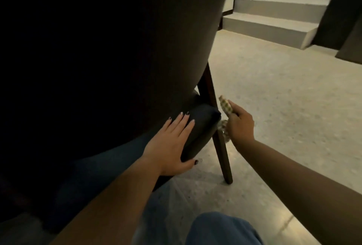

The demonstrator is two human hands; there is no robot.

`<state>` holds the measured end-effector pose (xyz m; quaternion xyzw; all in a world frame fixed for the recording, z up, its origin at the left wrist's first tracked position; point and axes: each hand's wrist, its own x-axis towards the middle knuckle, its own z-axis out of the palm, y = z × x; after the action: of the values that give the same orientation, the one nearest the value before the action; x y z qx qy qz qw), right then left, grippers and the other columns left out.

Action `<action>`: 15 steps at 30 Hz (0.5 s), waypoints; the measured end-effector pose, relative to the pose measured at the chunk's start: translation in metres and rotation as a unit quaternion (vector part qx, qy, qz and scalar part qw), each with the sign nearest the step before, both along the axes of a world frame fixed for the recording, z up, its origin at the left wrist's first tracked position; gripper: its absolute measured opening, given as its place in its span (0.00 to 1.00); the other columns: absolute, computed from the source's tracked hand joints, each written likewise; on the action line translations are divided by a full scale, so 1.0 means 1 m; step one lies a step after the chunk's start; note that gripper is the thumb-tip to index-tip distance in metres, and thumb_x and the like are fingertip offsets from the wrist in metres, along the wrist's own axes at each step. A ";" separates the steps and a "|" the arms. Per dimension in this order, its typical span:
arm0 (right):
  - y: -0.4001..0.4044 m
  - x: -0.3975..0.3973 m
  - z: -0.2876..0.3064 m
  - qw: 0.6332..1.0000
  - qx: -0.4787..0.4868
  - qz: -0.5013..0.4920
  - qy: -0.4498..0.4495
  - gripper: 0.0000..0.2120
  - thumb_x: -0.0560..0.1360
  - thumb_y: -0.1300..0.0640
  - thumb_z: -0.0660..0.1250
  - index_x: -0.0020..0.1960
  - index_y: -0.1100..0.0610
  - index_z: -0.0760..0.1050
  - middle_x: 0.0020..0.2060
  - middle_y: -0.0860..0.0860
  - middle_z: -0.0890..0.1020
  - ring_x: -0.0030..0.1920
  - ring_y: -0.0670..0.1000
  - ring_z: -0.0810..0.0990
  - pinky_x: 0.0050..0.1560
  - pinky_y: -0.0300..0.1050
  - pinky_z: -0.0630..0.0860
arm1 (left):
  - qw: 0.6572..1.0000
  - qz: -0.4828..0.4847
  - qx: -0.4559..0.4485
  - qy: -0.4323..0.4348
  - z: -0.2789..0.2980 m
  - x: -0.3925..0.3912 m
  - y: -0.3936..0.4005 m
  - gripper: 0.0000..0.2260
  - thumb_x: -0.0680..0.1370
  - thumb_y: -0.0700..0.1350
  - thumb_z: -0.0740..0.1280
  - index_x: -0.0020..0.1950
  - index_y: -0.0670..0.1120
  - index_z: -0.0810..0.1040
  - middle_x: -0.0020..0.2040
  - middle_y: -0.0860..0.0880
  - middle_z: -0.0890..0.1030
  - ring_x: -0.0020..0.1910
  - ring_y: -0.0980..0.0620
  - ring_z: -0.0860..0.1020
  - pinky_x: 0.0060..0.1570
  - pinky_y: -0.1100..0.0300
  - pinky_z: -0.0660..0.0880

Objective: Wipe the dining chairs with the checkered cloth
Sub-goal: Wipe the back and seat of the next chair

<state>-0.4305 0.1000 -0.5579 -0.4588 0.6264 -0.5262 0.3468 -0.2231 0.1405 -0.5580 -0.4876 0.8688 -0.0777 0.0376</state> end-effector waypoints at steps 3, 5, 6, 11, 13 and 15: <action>-0.025 -0.009 0.001 0.995 0.051 -0.016 -0.079 0.16 0.80 0.59 0.56 0.66 0.57 0.73 0.58 0.56 0.79 0.57 0.58 0.78 0.60 0.60 0.75 | 1.000 0.001 -0.016 0.000 -0.006 0.000 0.001 0.46 0.72 0.71 0.54 0.79 0.48 0.39 0.80 0.47 0.41 0.77 0.51 0.36 0.75 0.50 0.41; -0.045 -0.001 0.006 0.992 0.058 -0.012 -0.113 0.15 0.80 0.56 0.56 0.64 0.57 0.73 0.54 0.55 0.79 0.55 0.57 0.78 0.58 0.58 0.76 | 1.000 0.011 -0.024 0.000 -0.007 -0.002 0.001 0.46 0.71 0.69 0.55 0.80 0.47 0.42 0.80 0.46 0.44 0.78 0.50 0.38 0.75 0.50 0.43; -0.054 0.006 0.010 0.992 0.054 -0.007 -0.116 0.14 0.81 0.56 0.56 0.62 0.57 0.74 0.52 0.54 0.79 0.53 0.56 0.79 0.56 0.56 0.77 | 1.000 0.014 -0.019 0.000 -0.006 -0.003 0.001 0.46 0.71 0.69 0.56 0.80 0.46 0.44 0.80 0.46 0.45 0.78 0.50 0.39 0.75 0.50 0.45; -0.090 0.039 0.030 0.998 -0.029 0.011 -0.063 0.12 0.79 0.60 0.57 0.57 0.56 0.76 0.45 0.50 0.79 0.47 0.51 0.80 0.49 0.44 0.79 | 1.000 0.014 -0.023 -0.001 -0.004 -0.005 0.003 0.45 0.70 0.67 0.60 0.80 0.44 0.50 0.79 0.46 0.48 0.79 0.49 0.44 0.74 0.49 0.47; -0.112 0.041 0.060 0.992 -0.093 0.032 -0.075 0.11 0.79 0.60 0.57 0.54 0.57 0.78 0.40 0.47 0.78 0.40 0.43 0.78 0.38 0.29 0.74 | 1.000 0.011 -0.027 -0.006 -0.002 -0.006 0.003 0.45 0.71 0.66 0.60 0.80 0.44 0.51 0.79 0.45 0.49 0.78 0.49 0.44 0.74 0.50 0.46; -0.130 0.041 0.104 0.978 -0.144 0.082 -0.128 0.12 0.80 0.61 0.56 0.46 0.56 0.77 0.37 0.48 0.78 0.36 0.42 0.77 0.33 0.30 0.71 | 1.000 0.015 -0.024 -0.008 0.001 -0.007 0.005 0.44 0.71 0.65 0.60 0.80 0.44 0.50 0.79 0.44 0.50 0.78 0.49 0.45 0.74 0.50 0.46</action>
<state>-0.3897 -0.0300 -0.4534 -0.4827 0.4545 -0.6353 0.3961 -0.2300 0.1451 -0.5574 -0.5008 0.8588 -0.1021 0.0336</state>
